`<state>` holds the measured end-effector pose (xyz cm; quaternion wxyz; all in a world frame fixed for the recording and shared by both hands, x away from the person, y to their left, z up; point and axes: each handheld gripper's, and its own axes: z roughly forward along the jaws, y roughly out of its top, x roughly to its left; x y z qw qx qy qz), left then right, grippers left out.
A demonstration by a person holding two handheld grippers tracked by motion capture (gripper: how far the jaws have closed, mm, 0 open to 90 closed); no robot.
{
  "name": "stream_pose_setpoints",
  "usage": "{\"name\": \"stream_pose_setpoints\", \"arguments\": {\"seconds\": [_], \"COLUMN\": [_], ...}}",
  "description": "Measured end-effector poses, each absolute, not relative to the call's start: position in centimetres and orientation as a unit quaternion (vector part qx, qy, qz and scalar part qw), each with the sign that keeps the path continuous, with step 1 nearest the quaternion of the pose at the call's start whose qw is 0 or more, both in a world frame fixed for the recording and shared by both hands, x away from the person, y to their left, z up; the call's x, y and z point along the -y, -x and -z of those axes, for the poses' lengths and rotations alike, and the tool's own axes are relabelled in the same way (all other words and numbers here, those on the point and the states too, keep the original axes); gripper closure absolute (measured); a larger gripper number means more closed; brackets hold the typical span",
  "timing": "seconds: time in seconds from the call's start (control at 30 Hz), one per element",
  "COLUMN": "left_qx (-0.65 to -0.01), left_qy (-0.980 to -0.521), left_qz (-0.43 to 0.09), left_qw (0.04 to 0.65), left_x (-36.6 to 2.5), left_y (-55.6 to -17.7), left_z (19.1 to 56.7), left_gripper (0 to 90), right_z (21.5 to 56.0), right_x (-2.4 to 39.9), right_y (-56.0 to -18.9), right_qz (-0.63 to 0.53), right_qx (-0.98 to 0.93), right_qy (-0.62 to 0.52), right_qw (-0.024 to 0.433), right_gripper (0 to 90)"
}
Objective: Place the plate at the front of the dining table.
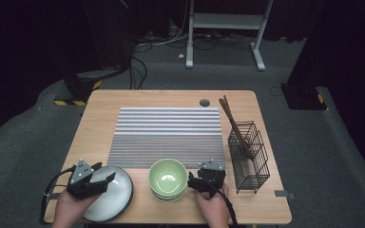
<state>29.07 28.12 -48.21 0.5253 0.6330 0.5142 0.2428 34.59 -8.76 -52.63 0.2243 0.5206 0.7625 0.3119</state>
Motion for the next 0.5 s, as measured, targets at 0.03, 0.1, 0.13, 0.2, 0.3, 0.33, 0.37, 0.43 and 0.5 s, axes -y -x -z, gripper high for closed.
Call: {"name": "stream_pose_setpoints", "arguments": {"seconds": [0.03,0.1,0.13,0.2,0.3,0.33,0.37,0.43,0.5], "left_qx": [-0.514,-0.508,-0.505,-0.510,-0.503,-0.506,-0.508,-0.507,-0.507], "left_qy": [-0.633,-0.637,-0.636,-0.627,-0.633,-0.630,-0.628,-0.628,-0.629], "left_qz": [-0.243,-0.242,-0.243,-0.233,-0.235,-0.234,-0.231,-0.227,-0.226], "left_qw": [0.525,0.528,0.531,0.540,0.540,0.540,0.543,0.545,0.545], "left_x": [-28.12,-27.95,-27.96,-27.93,-28.09,-28.25,-28.42,-28.69,-28.71], "left_y": [-29.07,-29.19,-29.20,-29.21,-29.03,-28.99,-28.94,-28.82,-28.79], "left_z": [48.21,48.11,47.99,47.76,47.69,47.66,47.64,47.68,47.72], "left_gripper": [33.2,33.2,33.2,33.7,33.4,33.4,33.4,33.8,34.0], "right_z": [52.63,52.63,52.63,52.63,52.63,52.63,52.63,52.63,52.63], "right_x": [8.77,8.77,8.76,8.77,8.77,8.77,8.77,8.79,8.75], "right_y": [-34.59,-34.60,-34.59,-34.59,-34.59,-34.59,-34.59,-34.56,-34.46], "right_qz": [-0.312,-0.312,-0.312,-0.312,-0.312,-0.312,-0.312,-0.311,-0.311], "right_qx": [-0.763,-0.763,-0.763,-0.763,-0.763,-0.763,-0.763,-0.763,-0.761], "right_qy": [-0.520,-0.520,-0.520,-0.520,-0.520,-0.520,-0.520,-0.519,-0.523], "right_qw": [0.224,0.224,0.224,0.224,0.224,0.224,0.224,0.225,0.225], "right_gripper": [13.4,13.4,13.4,13.4,13.4,13.4,13.4,13.4,13.4]}}
